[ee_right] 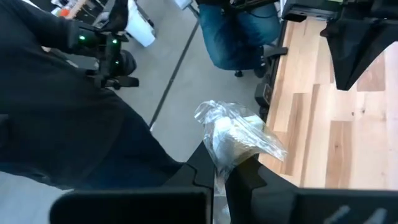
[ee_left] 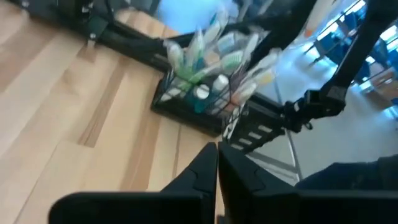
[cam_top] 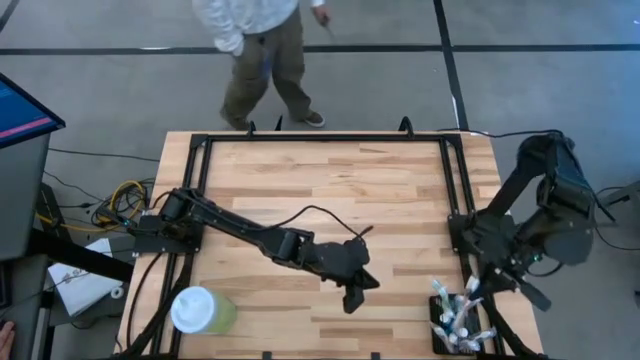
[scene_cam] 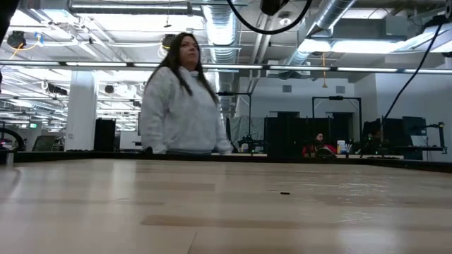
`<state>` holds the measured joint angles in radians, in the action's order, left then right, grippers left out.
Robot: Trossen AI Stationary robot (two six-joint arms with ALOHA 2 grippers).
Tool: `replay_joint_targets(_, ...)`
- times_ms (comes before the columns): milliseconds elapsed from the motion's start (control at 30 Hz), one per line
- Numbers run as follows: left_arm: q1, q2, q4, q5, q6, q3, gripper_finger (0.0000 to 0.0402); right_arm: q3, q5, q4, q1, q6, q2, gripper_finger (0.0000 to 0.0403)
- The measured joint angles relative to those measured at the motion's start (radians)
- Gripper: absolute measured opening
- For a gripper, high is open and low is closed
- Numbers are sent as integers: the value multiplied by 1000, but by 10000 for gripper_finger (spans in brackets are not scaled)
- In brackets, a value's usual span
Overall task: Pick & Place toothbrushing station
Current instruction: Put the orange toothbrush into the black organizer
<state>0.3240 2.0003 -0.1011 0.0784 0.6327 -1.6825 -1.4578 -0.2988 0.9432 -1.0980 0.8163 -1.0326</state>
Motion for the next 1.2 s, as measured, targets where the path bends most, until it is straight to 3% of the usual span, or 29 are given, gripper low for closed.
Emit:
replay_joint_targets(233,28,0,-31,1,1,0,2,0,-71,-2,-98,74,-67,6)
replay_joint_targets(400,25,0,-32,1,1,0,1,0,-71,-14,-181,-96,-137,9)
replay_joint_targets(567,23,0,-33,10,1,0,1,0,-70,-60,-231,-94,-182,9)
replay_joint_targets(733,27,0,-32,8,2,0,1,0,-126,-126,-245,-152,-218,9)
replay_joint_targets(1200,35,0,-30,7,24,0,1,0,-125,-123,-244,-162,-296,8)
